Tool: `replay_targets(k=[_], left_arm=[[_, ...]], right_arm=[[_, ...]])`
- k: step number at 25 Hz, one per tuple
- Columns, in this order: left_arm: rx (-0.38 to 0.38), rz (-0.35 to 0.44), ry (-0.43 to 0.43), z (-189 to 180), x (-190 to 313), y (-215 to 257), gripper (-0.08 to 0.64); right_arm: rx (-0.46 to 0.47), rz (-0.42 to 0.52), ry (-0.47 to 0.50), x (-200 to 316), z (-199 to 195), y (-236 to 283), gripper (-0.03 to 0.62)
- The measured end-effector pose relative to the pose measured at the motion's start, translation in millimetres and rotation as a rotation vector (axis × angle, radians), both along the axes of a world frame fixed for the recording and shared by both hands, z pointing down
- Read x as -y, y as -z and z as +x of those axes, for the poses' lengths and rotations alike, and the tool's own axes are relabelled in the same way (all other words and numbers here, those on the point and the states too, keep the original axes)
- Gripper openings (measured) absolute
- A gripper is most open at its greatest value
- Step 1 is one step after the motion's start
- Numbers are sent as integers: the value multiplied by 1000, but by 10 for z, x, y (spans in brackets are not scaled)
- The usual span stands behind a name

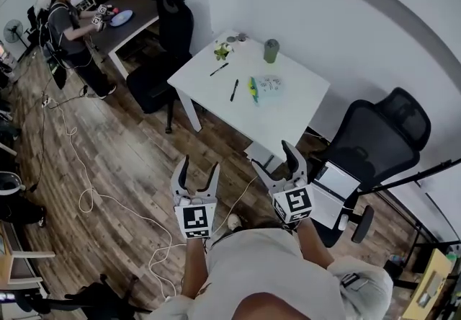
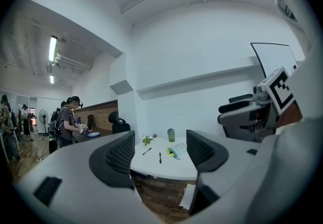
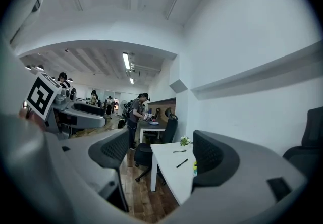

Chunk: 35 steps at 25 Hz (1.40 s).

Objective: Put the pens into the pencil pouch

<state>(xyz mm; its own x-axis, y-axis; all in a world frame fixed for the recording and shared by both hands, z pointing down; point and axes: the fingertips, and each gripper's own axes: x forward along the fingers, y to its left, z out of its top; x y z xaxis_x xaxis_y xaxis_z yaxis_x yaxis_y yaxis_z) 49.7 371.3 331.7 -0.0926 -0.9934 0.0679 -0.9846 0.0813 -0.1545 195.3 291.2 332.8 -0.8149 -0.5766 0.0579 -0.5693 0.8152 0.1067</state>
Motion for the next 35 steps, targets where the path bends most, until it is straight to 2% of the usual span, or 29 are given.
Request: replay_targets(k=[15,35], left_arm=[[-7,6,-22,-465,530,-88,316],[-7,-31,-28,-1072,1966,-181,312]], right_arm=[[-15,-8,-45,513,-433,-97,387],[-21,-47,-57,1991,-1058,-204,383]])
